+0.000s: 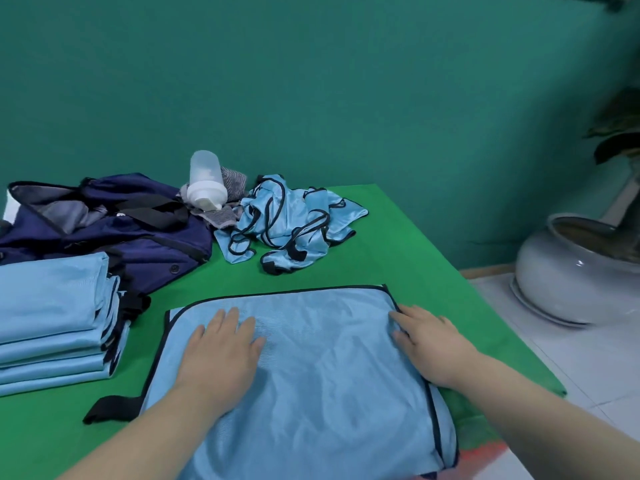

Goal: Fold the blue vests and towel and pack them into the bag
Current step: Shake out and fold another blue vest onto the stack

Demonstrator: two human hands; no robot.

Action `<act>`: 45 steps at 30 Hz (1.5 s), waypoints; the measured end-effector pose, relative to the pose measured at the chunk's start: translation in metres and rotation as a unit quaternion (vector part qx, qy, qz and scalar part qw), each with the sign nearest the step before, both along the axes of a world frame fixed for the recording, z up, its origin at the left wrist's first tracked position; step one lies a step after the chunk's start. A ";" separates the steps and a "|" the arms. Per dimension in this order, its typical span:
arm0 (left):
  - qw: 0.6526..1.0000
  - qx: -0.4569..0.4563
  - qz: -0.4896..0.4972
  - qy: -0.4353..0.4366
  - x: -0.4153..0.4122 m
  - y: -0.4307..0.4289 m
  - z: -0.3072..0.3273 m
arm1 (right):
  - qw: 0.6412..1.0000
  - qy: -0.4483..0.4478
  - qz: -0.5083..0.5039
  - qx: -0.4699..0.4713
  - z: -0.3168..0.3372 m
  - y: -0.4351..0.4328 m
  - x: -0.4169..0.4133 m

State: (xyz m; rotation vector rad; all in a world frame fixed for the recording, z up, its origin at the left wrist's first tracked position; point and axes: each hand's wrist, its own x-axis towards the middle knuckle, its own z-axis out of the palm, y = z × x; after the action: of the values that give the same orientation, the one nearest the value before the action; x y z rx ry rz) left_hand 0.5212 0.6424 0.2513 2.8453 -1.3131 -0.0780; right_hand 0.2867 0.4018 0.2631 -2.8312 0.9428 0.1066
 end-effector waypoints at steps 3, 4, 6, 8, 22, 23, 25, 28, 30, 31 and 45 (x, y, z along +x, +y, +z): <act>1.000 0.014 0.005 0.023 0.000 0.004 -0.007 | 1.000 0.022 0.002 0.023 -0.003 -0.012 0.002; 1.000 0.013 0.007 0.026 0.002 0.005 -0.011 | 0.999 0.027 0.005 0.025 -0.004 -0.017 0.004; 1.000 0.005 0.010 0.026 0.007 0.003 -0.018 | 0.999 0.036 0.012 0.028 -0.004 -0.027 0.012; 0.999 -0.015 0.011 0.027 0.015 -0.002 -0.020 | 0.999 0.040 0.025 0.021 -0.003 -0.038 0.024; 0.986 -0.082 -0.116 0.088 -0.078 -0.067 0.009 | 0.966 -0.216 0.001 0.145 0.010 -0.017 -0.030; 0.982 -0.091 -0.133 0.100 -0.092 -0.075 0.010 | 0.960 -0.228 -0.004 0.160 0.009 -0.007 -0.042; 0.976 -0.105 -0.148 0.122 -0.114 -0.090 0.007 | 0.961 -0.212 -0.002 0.175 0.003 0.006 -0.062; 0.976 -0.094 -0.147 0.133 -0.137 -0.102 -0.007 | 0.968 -0.202 -0.015 0.149 -0.014 0.006 -0.076; 0.979 -0.078 -0.146 0.114 -0.143 -0.102 -0.017 | 0.962 -0.228 -0.031 0.148 -0.020 0.003 -0.079; 0.981 -0.078 -0.145 0.107 -0.145 -0.102 -0.019 | 0.959 -0.238 -0.033 0.152 -0.021 0.001 -0.079; 0.979 -0.101 -0.148 0.101 -0.145 -0.100 -0.024 | 0.919 -0.330 0.019 0.214 -0.035 -0.003 -0.089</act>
State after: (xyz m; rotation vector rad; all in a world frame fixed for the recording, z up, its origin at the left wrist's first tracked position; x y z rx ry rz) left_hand 0.3757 0.5427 0.2277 2.3876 -1.5848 -0.2158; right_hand 0.1979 0.3984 0.2278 -2.2247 0.6085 -0.5375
